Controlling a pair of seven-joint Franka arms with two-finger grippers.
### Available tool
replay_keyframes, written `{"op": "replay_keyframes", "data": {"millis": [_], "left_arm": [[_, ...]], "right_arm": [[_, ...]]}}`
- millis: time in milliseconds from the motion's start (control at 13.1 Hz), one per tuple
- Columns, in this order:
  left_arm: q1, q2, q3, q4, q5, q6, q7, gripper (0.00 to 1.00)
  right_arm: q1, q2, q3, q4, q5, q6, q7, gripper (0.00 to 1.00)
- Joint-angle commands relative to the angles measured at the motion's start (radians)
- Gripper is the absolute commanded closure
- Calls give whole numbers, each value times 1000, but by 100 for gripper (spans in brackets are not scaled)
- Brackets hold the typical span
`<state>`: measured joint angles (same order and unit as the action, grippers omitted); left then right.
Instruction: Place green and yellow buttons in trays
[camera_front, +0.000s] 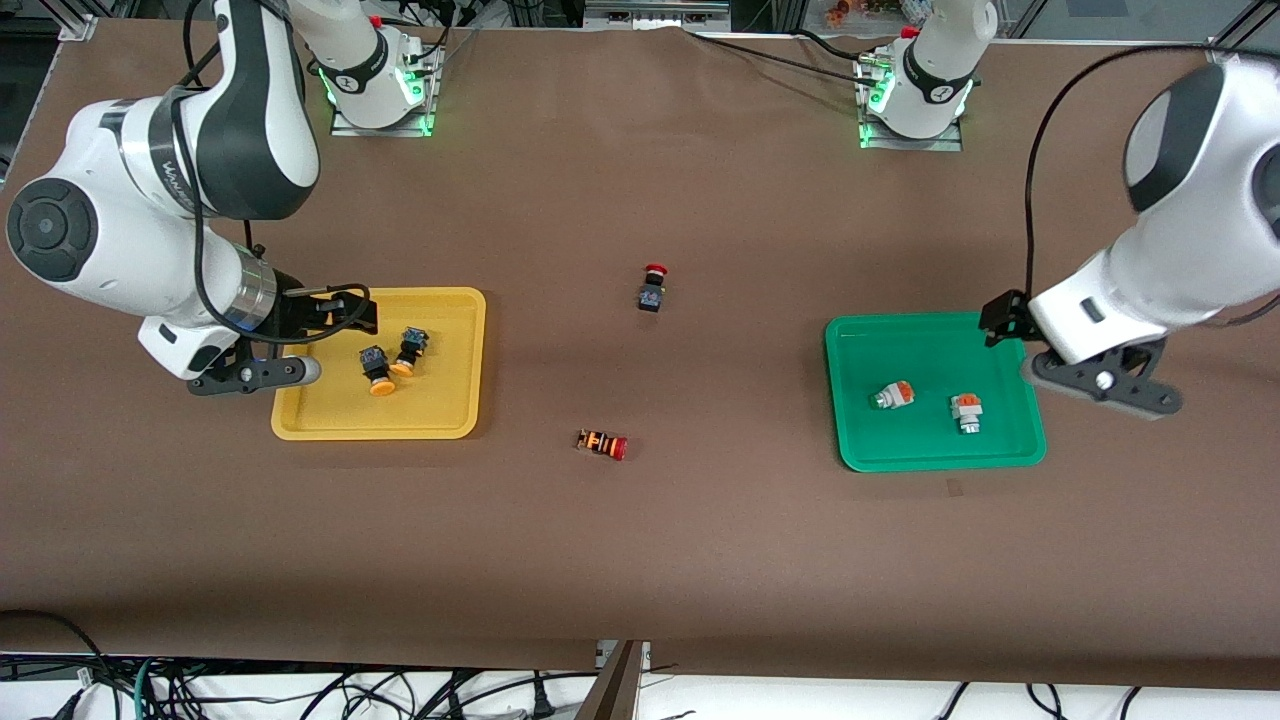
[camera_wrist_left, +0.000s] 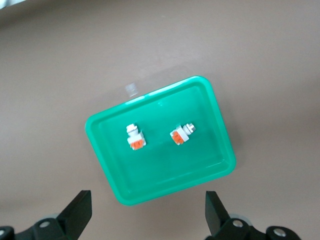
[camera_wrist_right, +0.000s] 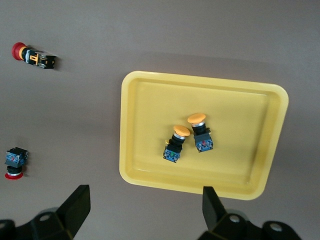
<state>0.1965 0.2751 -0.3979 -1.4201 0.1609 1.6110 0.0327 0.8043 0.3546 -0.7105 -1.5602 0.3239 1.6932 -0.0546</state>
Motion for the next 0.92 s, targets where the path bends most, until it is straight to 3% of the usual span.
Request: {"op": "replay_keyframes", "data": {"millis": [0,76,229,381,458,839], "left_arm": [[-230,-126,334,-88,-156,-5,-39,0],[-252,-182,384,-158,-199,18,-45,0],[-256,-313,406,-332,-205,143,-51,0],[-258,-314,389,-343,-192,110,-50,0],[-256,-300,387,-323,-190,92,-57,0],[-259,-283,386,-312,-190,87,-60,0]], "right_arm": [[-156,-123,207,-12,-112,-38,103,1],[-228,-156,283,-14,-143,-59,107,1],[-403,-221,447,-24,-177,-110,107,1],[-550,-299,599,-61,-230,-127,107,1],[-583,-319,630,-73,-236,-132,107,1],[-583,-316,631,-44,-269,-142,67,1]]}}
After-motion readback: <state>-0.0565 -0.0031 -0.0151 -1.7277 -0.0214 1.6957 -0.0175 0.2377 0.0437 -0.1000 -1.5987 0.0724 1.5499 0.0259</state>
